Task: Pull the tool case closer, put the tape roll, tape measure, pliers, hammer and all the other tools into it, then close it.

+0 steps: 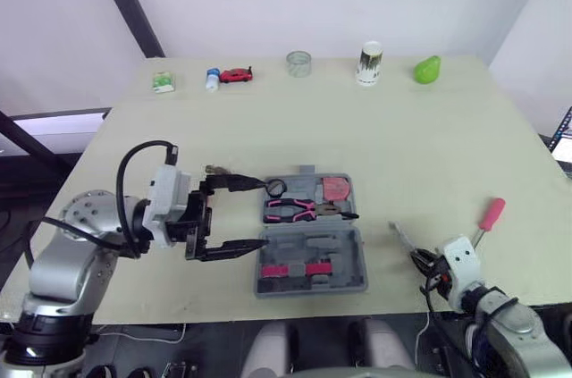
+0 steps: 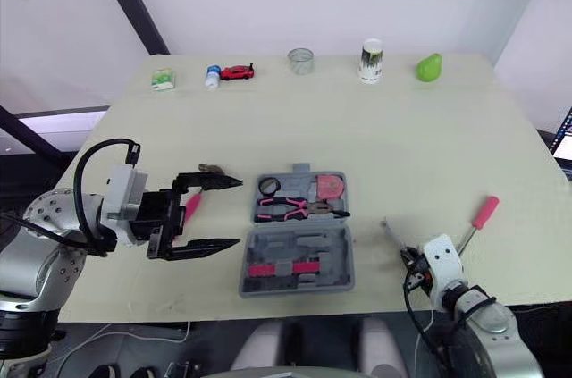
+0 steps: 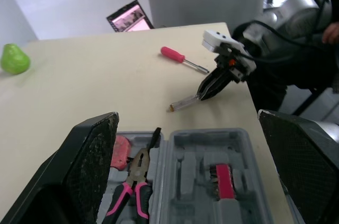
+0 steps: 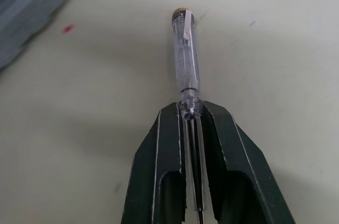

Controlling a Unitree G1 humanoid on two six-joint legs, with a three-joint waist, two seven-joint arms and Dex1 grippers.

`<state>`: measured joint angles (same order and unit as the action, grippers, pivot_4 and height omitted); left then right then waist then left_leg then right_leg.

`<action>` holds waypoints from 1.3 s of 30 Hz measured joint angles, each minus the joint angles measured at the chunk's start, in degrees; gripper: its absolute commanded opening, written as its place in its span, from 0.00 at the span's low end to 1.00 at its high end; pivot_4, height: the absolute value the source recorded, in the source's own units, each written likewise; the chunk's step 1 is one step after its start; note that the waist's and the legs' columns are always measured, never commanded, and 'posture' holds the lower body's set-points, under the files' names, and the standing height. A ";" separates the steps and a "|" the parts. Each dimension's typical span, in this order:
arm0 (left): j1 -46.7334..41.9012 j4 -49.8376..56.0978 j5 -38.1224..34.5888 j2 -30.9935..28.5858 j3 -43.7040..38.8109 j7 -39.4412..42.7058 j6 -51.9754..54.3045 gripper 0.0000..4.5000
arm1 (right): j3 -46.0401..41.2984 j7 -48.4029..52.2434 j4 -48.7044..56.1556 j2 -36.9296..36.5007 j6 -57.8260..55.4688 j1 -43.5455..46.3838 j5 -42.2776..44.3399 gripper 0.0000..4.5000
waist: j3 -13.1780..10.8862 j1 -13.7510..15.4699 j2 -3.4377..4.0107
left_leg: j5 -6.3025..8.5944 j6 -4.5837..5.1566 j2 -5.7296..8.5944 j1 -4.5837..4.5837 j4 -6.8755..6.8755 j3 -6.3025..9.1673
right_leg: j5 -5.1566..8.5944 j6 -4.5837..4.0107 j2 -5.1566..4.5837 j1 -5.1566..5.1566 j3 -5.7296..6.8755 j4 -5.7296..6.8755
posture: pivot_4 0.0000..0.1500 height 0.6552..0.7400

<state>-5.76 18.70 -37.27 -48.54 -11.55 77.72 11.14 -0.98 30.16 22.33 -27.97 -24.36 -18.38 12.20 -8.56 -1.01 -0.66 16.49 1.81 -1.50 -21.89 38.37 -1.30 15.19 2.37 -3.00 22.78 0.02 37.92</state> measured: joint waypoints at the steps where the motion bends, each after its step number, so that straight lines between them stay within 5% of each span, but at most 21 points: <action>1: -0.03 -0.81 0.01 -0.25 -0.04 0.71 -0.29 1.00 | 0.05 2.49 1.75 -2.77 -1.67 1.43 1.22 0.00 | -0.01 0.05 -0.01 | 0.00 0.00 0.00 0.00 0.00 0.01 | 0.00 0.00 0.02 0.00 0.01 0.00 | 1.00 1.00; 8: 3.05 -4.83 2.03 -3.03 -1.59 5.30 -3.96 1.00 | 7.65 14.13 7.08 -16.86 -6.79 18.74 -0.29 0.00 | -0.14 0.03 -0.14 | 0.00 0.00 0.00 -0.05 0.01 0.04 | 0.01 -0.02 0.12 0.03 0.03 -0.04 | 1.00 1.00; 18: 6.93 -9.32 4.79 -4.14 -4.79 7.57 -9.17 1.00 | 33.49 21.44 8.33 -12.80 -19.40 47.23 -7.79 0.00 | -0.32 0.57 -0.25 | 0.00 0.00 0.00 -0.42 0.05 0.18 | 0.00 -0.04 -0.12 0.26 0.28 -0.08 | 1.00 1.00; 21: 8.36 -11.04 5.25 -4.36 -6.12 7.53 -9.60 1.00 | 38.37 22.14 6.40 -11.20 -23.17 51.13 -9.93 0.00 | -0.32 0.33 -0.26 | -0.01 -0.01 0.02 -1.02 0.29 0.17 | -0.04 0.00 -0.15 0.75 0.29 0.05 | 1.00 1.00; 39: 9.15 -22.95 5.57 -6.84 -8.70 11.21 -12.48 1.00 | 48.06 21.42 -0.39 -2.08 -32.05 60.00 -15.08 0.00 | -0.32 0.14 -0.27 | -0.01 -0.01 0.01 -1.00 0.31 0.21 | -0.05 -0.01 -0.11 0.75 0.37 0.14 | 1.00 1.00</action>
<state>3.39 -4.26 -31.70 -55.38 -20.25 88.93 -1.34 47.08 51.58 21.94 -30.05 -56.42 41.62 -2.88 -8.87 -0.88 -0.94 16.48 1.80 -1.49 -22.88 38.68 -1.09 15.15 2.37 -3.12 23.52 0.40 38.07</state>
